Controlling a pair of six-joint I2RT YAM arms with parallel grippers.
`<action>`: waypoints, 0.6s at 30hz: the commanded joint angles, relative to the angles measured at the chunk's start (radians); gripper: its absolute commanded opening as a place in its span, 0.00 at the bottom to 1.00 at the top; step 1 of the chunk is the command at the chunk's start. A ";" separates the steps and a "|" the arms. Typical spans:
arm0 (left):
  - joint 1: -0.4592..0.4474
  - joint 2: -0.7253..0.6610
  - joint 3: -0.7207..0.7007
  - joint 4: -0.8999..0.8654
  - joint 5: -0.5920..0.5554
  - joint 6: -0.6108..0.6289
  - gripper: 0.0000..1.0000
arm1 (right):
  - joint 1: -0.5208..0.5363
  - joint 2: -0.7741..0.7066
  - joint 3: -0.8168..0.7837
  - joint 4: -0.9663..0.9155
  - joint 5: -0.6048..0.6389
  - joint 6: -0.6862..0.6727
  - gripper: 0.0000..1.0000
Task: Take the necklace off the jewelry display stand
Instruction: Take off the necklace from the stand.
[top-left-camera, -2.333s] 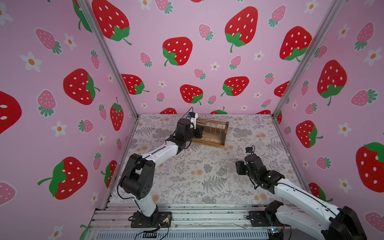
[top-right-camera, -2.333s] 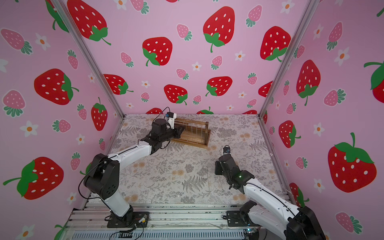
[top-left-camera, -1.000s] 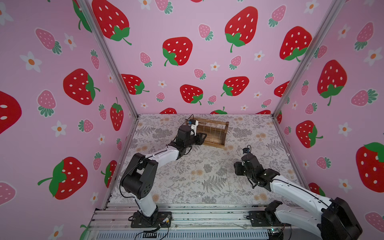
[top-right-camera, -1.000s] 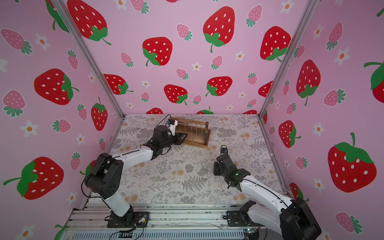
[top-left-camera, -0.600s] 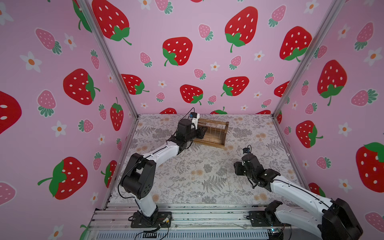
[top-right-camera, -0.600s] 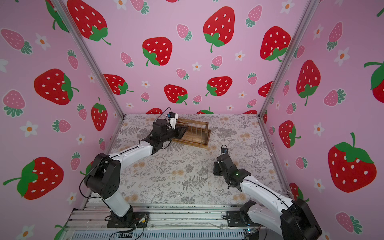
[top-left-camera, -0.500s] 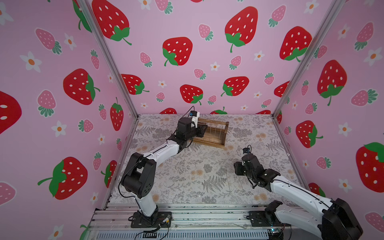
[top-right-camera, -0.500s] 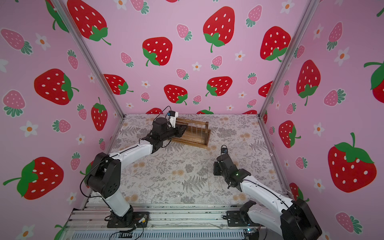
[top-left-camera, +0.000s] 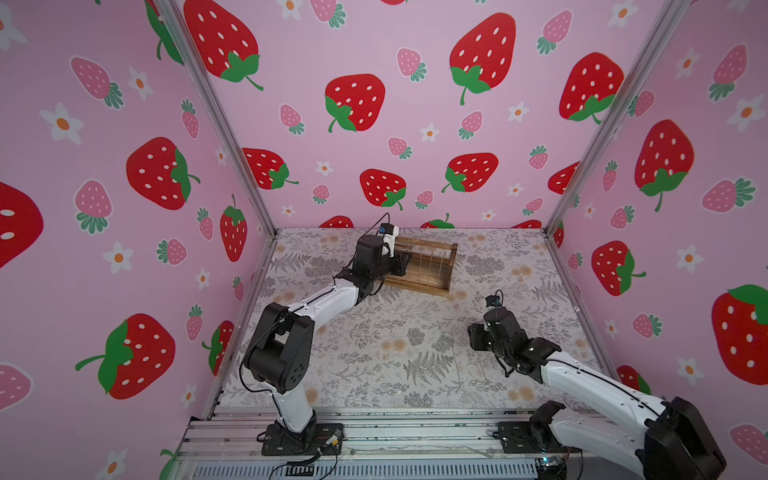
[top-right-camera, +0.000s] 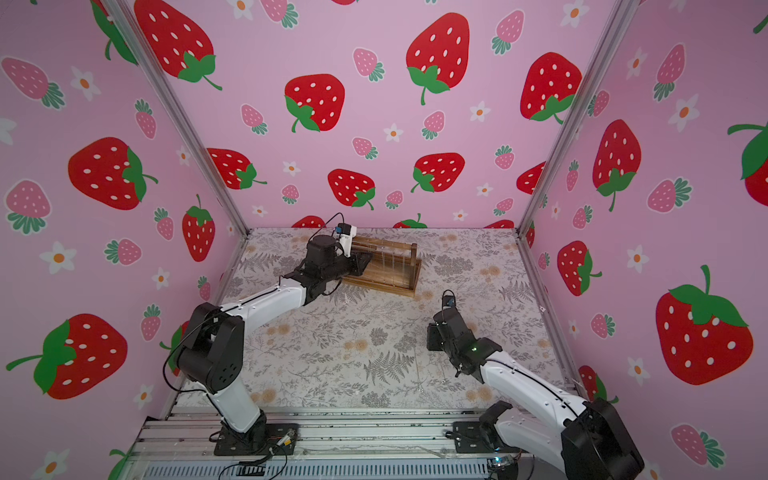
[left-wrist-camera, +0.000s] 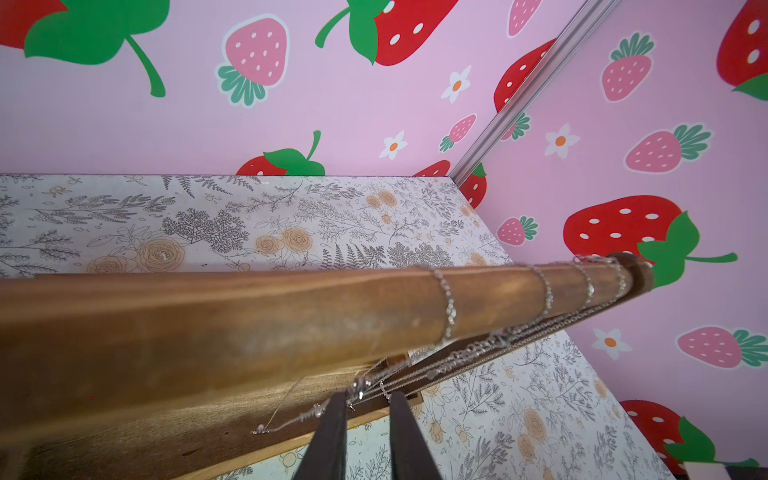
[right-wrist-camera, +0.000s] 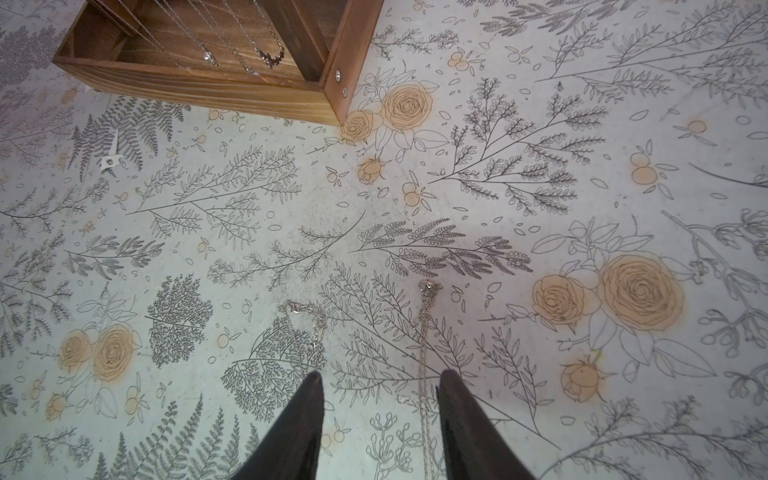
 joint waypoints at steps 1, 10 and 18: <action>0.003 -0.015 0.025 -0.014 -0.008 0.029 0.24 | -0.004 0.005 0.000 0.015 -0.001 0.004 0.46; 0.005 0.012 0.051 -0.012 -0.016 0.060 0.26 | -0.005 0.005 -0.001 0.017 -0.006 0.004 0.46; 0.007 0.031 0.079 -0.022 -0.022 0.075 0.18 | -0.004 0.004 -0.002 0.016 -0.006 0.004 0.46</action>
